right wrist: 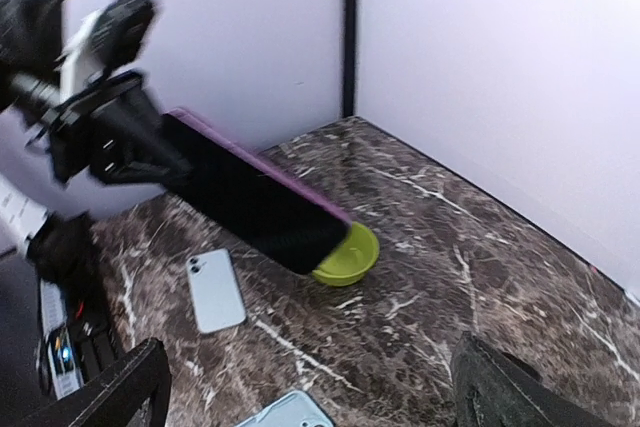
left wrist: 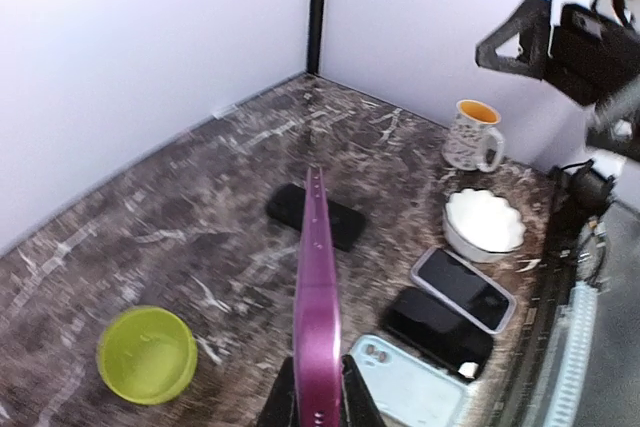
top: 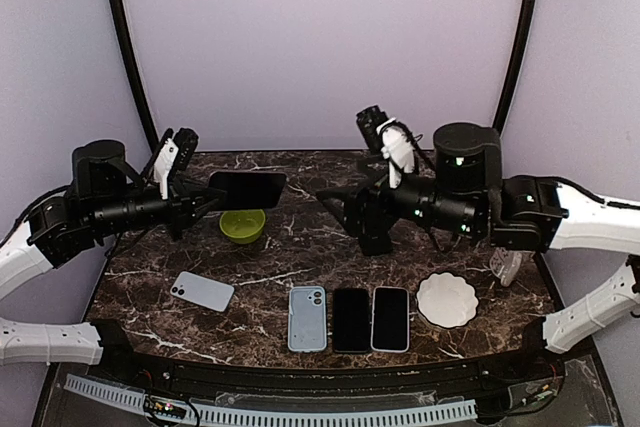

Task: Put the phone into the phone case
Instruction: Pass from the left arm to the right

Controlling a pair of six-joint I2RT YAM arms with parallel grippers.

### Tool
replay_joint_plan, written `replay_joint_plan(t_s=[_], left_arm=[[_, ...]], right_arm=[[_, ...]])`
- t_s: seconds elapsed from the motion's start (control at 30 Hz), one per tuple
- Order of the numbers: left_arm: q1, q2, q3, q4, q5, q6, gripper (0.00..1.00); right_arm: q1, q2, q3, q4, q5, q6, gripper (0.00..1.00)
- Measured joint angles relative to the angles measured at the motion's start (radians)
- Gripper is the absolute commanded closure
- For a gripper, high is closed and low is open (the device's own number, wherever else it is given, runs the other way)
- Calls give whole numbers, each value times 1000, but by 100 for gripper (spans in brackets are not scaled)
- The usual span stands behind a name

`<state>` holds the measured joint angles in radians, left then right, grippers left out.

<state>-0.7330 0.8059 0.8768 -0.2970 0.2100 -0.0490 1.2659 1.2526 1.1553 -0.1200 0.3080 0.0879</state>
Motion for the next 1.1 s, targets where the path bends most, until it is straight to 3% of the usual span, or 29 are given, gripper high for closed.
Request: replay_joint_plan(t_s=[0.13,0.3,0.43,0.63,0.8,0.97,1.03,1.1], left_arm=[[-105,51,2,150,-233,226,100],[-227,189,-26,481,-471,596,100],[-272,291,-101,788,-576,909,100],[-296,479,-176,1258,-669,1330,100],[-300,625,-182,1584,-709,1574,100],[-304,721,-158,1731,-758,1651,100],[-306,711,-143,1710,-798,1574,100],[-306,645,-106,1564,-833,1353,100]], right_arm=[[-127,-5,50,-67,63,223,3],[-184,57,163,-166,85,379,3],[-239,73,220,-196,51,443,3],[-345,28,168,-129,-111,466,4],[-362,46,162,-56,-252,473,8],[-362,158,197,29,-386,509,4],[-362,183,192,59,-425,513,2],[-362,175,170,95,-448,514,1]])
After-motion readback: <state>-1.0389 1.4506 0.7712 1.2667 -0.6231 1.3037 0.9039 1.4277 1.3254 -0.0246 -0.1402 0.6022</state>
